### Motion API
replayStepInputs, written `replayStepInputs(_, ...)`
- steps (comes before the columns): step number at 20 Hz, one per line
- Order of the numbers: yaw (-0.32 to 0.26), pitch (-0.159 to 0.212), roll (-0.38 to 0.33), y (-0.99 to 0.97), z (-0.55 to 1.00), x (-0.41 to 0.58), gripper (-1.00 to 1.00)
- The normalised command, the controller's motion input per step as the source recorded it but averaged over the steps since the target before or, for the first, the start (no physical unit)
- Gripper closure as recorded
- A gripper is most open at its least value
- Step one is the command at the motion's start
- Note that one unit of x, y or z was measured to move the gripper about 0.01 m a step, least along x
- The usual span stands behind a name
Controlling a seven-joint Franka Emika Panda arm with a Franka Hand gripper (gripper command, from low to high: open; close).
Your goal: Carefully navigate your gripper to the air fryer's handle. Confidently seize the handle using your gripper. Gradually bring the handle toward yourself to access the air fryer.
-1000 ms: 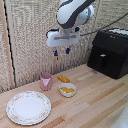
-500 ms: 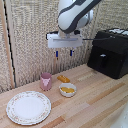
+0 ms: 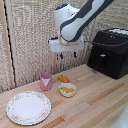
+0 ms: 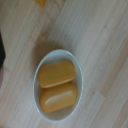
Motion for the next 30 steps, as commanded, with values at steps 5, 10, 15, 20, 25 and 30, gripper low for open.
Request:
replayStepInputs(5,-0.125,-0.099,-0.375,-0.04,0.00,0.097,-1.00)
replayStepInputs(10,-0.099,-0.137,-0.375,-0.01,0.00,0.076,-1.00)
replayStepInputs(15,-0.076,-0.183,-0.375,0.00,0.00,0.089,-1.00)
replayStepInputs(20,-0.058,-0.211,-0.367,0.00,0.00,0.106,-1.00)
replayStepInputs(25,-0.047,-0.181,-0.187,-0.32,-0.25,0.027,-1.00)
replayStepInputs(30,-0.019,-0.135,-0.004,-0.44,-0.42,0.019,-1.00)
